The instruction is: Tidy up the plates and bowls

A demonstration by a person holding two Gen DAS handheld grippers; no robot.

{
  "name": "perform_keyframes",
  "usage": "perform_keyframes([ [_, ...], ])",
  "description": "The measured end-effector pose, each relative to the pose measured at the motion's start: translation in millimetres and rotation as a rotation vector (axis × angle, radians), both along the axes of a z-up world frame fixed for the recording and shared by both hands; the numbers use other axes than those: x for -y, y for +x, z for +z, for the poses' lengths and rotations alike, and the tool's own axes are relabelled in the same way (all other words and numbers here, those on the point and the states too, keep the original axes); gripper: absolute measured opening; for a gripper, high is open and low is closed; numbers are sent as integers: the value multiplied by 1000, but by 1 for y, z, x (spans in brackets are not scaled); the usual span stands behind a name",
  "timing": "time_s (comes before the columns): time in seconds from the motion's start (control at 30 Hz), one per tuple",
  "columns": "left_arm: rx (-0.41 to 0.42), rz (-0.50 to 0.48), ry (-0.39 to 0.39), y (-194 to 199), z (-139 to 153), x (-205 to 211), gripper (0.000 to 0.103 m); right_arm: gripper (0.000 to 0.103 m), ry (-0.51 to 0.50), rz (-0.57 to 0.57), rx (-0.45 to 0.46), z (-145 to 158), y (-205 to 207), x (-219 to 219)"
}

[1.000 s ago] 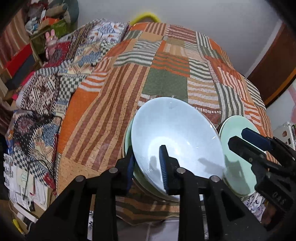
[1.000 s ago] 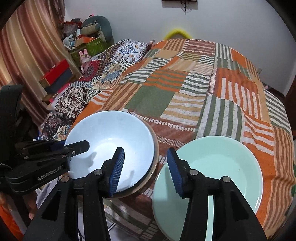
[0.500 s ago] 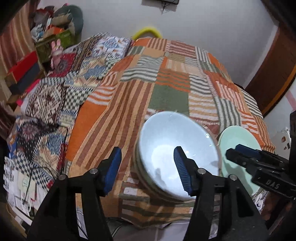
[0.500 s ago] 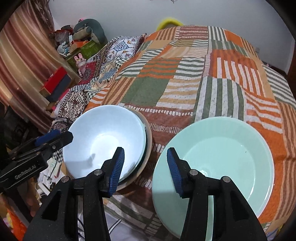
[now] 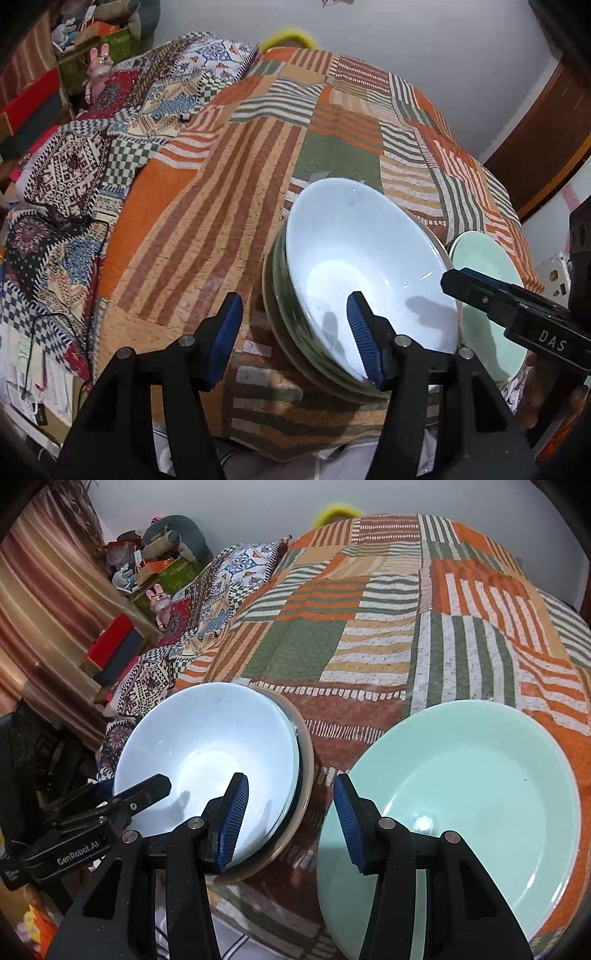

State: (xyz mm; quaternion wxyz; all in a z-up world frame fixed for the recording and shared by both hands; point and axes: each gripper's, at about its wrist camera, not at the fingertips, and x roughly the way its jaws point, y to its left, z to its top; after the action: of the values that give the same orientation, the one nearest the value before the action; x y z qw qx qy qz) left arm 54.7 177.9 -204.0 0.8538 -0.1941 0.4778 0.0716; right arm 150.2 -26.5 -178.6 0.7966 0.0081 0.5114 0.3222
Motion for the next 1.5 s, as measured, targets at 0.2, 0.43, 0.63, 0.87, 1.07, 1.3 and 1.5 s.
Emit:
perform_keyframes([
  [0.2, -4, -2, -82, 4, -12, -7, 58, 36, 1, -1, -8, -4, 4, -5],
  [0.43, 2, -17, -125, 4, -16, -6, 54, 35, -32, 23, -24, -14, 5, -20],
  [0.63, -31, -17, -115, 11, -18, 1, 53, 36, -47, 3, -17, -13, 3, -24],
  [0.87, -68, 28, -125, 11, -14, -1, 53, 35, -55, -8, -6, -5, -2, -26],
  [1.07, -57, 43, -106, 5, -3, 4, 53, 35, -51, -12, 11, 2, -6, -25],
  [1.3, -7, 38, -59, 1, 20, 13, 53, 35, -14, -29, 26, 15, -10, -16],
  [1.5, 45, 14, -53, 0, 44, 25, 53, 35, 24, -57, 69, 36, -15, 0],
])
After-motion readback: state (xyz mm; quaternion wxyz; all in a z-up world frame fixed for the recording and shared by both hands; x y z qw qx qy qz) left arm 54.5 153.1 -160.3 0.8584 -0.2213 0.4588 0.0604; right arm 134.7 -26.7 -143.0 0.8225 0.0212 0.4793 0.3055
